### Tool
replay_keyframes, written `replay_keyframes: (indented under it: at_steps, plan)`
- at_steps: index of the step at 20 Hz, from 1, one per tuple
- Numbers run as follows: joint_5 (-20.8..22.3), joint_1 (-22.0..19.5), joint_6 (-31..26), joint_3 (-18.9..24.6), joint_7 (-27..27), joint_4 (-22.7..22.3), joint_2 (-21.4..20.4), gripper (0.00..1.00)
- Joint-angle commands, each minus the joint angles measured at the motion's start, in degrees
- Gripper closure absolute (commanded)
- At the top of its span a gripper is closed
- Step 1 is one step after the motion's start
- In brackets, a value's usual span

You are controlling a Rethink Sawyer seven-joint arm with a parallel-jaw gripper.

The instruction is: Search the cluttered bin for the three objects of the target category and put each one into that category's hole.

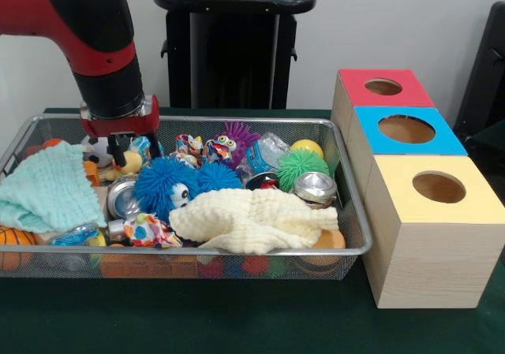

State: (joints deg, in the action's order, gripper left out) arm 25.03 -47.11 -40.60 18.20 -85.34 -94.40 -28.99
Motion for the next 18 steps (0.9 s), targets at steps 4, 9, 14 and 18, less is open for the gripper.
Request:
replay_keyframes:
  at_steps: [4,9,14,18]
  plan:
    - [2.4,-1.6,-3.9,3.6,7.6,-2.5,0.1,0.00]
    - [3.3,-1.6,-3.4,3.3,8.0,-2.6,0.2,0.00]
    - [4.0,-1.4,-1.7,2.9,7.3,-3.9,0.5,0.00]
    - [5.8,-0.7,-1.6,2.5,8.2,-3.8,1.3,0.00]
